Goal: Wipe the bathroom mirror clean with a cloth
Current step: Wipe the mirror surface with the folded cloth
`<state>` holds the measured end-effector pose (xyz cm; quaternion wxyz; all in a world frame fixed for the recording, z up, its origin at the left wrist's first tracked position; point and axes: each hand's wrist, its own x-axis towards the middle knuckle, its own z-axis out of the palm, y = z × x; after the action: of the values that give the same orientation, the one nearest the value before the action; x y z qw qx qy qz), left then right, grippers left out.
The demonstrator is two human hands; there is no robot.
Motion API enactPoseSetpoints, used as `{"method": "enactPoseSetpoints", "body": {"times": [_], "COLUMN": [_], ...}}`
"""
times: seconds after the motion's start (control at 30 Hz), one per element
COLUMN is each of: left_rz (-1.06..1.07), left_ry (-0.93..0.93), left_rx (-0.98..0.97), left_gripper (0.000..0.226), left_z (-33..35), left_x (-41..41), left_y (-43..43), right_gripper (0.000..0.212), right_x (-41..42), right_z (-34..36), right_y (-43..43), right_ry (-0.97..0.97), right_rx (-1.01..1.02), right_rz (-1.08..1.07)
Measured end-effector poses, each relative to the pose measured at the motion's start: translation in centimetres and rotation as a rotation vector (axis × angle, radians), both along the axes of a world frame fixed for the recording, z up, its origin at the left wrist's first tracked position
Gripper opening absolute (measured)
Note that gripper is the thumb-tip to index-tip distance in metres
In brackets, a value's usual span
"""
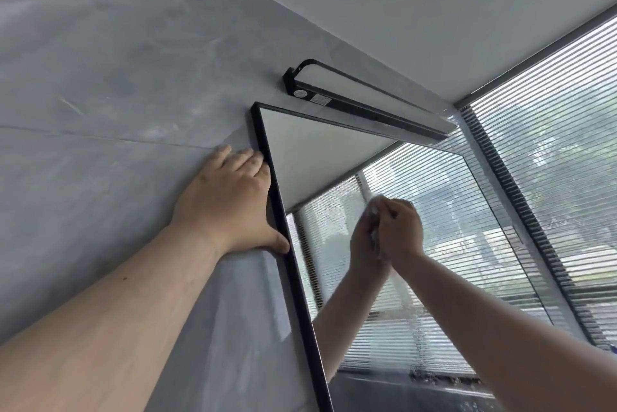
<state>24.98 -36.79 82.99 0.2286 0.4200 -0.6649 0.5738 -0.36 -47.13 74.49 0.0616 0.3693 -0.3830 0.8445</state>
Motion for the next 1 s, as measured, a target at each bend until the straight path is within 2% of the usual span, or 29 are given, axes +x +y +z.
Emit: {"method": "enactPoseSetpoints", "body": {"times": [0.1, 0.2, 0.3, 0.37, 0.47, 0.57, 0.63, 0.7, 0.77, 0.9, 1.0], "left_rz": [0.005, 0.005, -0.001, -0.001, -0.010, -0.020, -0.013, -0.008, 0.004, 0.002, 0.003], "left_ry": [0.001, 0.004, 0.008, 0.013, 0.011, 0.011, 0.002, -0.001, 0.002, 0.006, 0.000], "left_rx": [0.009, 0.006, 0.007, 0.007, 0.010, 0.015, 0.016, 0.015, 0.015, 0.007, -0.008], "left_gripper": [0.139, 0.138, 0.139, 0.140, 0.138, 0.136, 0.134, 0.134, 0.134, 0.137, 0.137], "left_z": [-0.1, 0.0, 0.0, 0.0, -0.1, -0.2, -0.2, -0.3, -0.3, -0.2, -0.1], "left_x": [-0.1, -0.1, -0.1, -0.2, -0.1, -0.1, -0.1, -0.1, -0.1, -0.2, -0.2], "left_y": [0.2, 0.3, 0.3, 0.3, 0.4, 0.4, 0.5, 0.5, 0.5, 0.4, 0.3], "right_gripper": [0.019, 0.024, 0.026, 0.026, 0.033, 0.025, 0.019, 0.019, 0.020, 0.021, 0.029], "right_x": [-3.3, -3.3, -1.4, 1.1, 6.0, 9.9, 10.7, 9.3, 6.9, 1.2, -1.2], "right_z": [-2.0, -1.4, 0.3, 2.0, 4.6, 5.7, 5.7, 5.5, 5.3, 3.8, 3.0], "right_y": [-1.3, -0.9, 0.5, 1.5, 2.8, 4.3, 4.9, 4.6, 4.1, 1.5, 0.1], "right_ry": [-0.143, -0.145, -0.122, -0.057, 0.171, 0.336, 0.362, 0.353, 0.345, 0.067, -0.052], "right_rx": [0.094, 0.117, 0.051, -0.032, -0.150, -0.249, -0.279, -0.316, -0.248, -0.056, 0.042], "right_rz": [-0.006, 0.025, 0.060, 0.082, 0.101, 0.135, 0.102, 0.097, 0.074, 0.011, -0.028]}}
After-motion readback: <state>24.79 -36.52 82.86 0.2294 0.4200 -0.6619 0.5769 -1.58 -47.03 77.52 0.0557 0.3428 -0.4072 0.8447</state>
